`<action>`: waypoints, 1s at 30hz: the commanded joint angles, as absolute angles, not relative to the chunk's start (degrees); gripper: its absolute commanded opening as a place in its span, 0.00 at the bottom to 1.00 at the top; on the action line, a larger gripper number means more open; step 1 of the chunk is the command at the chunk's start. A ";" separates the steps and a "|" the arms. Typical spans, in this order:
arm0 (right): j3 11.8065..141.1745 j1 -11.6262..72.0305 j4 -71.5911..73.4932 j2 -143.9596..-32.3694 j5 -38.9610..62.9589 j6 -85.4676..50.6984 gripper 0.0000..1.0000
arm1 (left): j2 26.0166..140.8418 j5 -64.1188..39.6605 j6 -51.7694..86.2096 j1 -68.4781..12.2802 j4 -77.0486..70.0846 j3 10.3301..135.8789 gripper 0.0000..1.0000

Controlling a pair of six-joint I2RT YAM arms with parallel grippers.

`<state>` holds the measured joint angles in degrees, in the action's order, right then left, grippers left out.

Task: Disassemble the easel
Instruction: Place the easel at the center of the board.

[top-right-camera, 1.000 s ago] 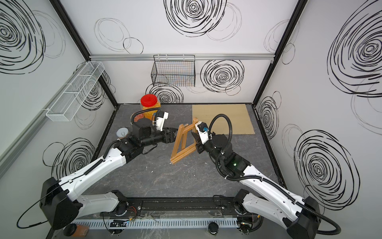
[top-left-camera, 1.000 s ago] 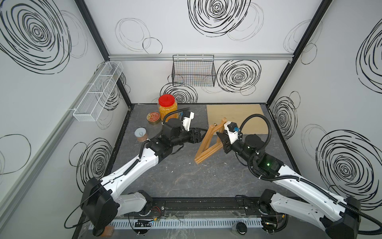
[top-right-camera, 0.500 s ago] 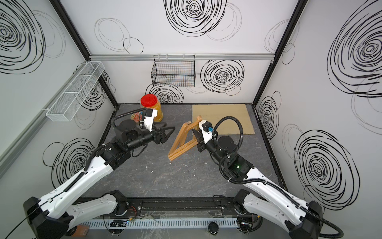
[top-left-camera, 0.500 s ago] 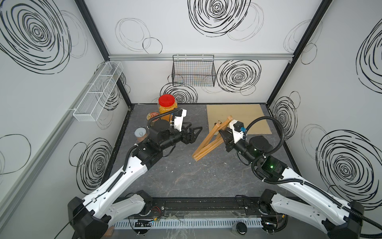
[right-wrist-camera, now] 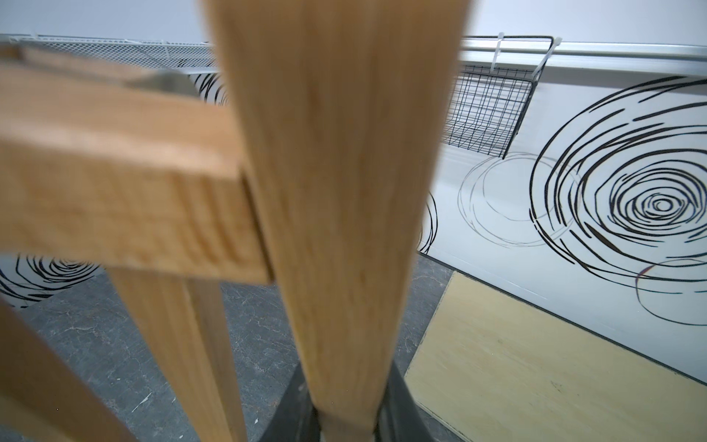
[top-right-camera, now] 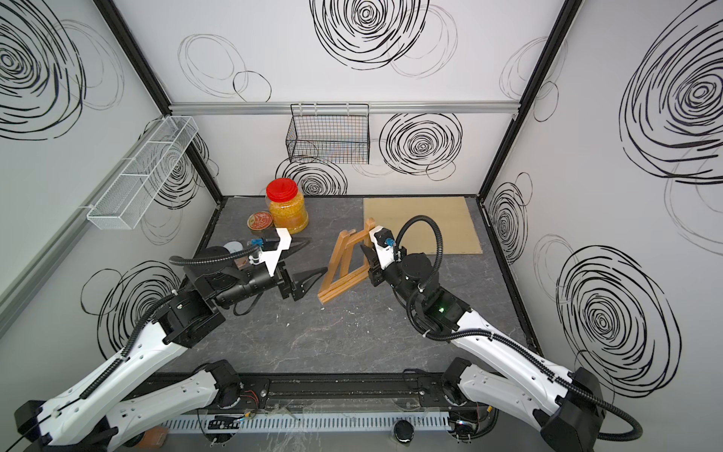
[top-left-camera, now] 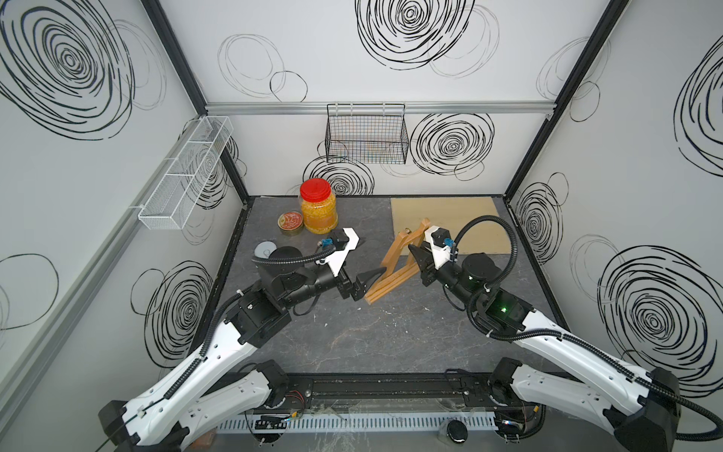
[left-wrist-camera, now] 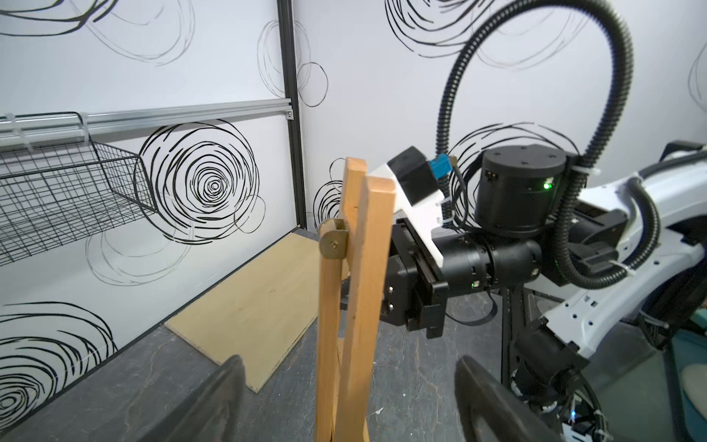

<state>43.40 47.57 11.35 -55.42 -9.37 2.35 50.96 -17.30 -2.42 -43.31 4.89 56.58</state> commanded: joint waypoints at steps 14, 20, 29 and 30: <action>48.15 47.90 14.64 -56.91 -9.14 1.03 0.02 | 63.97 0.65 -5.01 -52.65 0.56 63.29 0.86; 47.63 47.88 13.99 -56.95 -9.21 1.06 0.02 | 64.77 -3.95 -1.30 -51.29 -2.96 63.11 0.74; 47.30 47.90 13.59 -57.11 -7.15 1.14 0.02 | 66.48 -6.31 2.18 -49.92 -3.78 63.28 0.59; 47.34 47.90 13.53 -57.13 -6.85 1.14 0.02 | 66.81 -6.58 2.36 -49.93 -3.96 63.23 0.58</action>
<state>45.32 47.57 10.35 -58.13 -8.51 2.35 65.78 -3.55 0.62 -49.93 -0.51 61.60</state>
